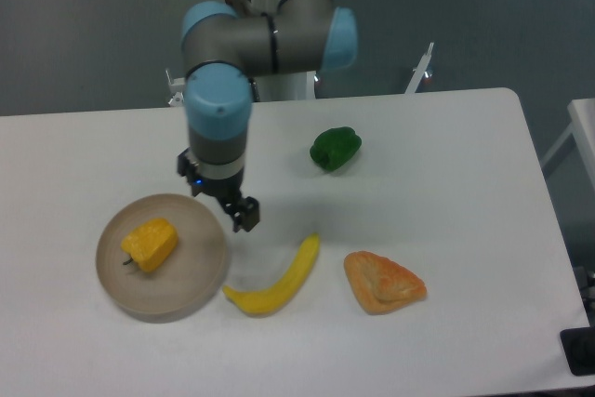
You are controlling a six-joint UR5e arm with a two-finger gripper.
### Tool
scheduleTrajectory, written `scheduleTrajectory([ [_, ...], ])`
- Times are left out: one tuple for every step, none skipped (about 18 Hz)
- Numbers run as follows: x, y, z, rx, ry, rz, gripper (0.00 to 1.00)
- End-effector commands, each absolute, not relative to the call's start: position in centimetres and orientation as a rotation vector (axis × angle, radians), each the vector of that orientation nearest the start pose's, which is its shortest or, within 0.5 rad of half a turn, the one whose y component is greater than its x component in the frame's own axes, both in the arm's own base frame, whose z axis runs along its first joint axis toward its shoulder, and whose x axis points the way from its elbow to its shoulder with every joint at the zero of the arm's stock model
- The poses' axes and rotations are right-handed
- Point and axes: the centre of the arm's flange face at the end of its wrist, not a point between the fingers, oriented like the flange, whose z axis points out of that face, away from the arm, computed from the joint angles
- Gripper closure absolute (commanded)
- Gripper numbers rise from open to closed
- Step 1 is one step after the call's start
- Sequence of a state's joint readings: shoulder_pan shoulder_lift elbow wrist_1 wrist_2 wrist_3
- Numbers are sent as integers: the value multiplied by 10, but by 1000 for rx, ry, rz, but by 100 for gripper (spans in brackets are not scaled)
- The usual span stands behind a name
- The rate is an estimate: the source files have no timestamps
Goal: Pick up the yellow pepper from the plate
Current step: 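Move the gripper over the plate and lower onto the yellow pepper, then close the gripper around the yellow pepper on the plate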
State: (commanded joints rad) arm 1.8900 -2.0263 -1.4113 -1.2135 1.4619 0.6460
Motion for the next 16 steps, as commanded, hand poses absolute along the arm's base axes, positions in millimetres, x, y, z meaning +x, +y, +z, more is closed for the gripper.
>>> scheduleTrajectory([
  [-69,681,333,-3002,499,-84,0],
  [-53,685,324,-3021,534,-58,0],
  [-43,686,319,-3034,545,-43,0],
  [-37,689,311,-3049,540,-39,0],
  [-31,691,306,-3057,529,-31,0],
  [-28,693,301,-3056,522,-27,0],
  [-23,696,298,-3048,520,-22,0],
  [-20,698,296,-3042,512,-15,0],
  [-18,699,292,-3044,501,-15,0],
  [-15,700,289,-3046,506,-17,0],
  [-11,700,286,-3049,513,-20,0],
  [-7,701,282,-3053,523,-24,0],
  [-5,702,280,-3055,526,-26,0],
  [-5,702,279,-3058,524,-25,0],
  [0,702,277,-3059,531,-27,0],
  [4,702,275,-3061,539,-29,0],
])
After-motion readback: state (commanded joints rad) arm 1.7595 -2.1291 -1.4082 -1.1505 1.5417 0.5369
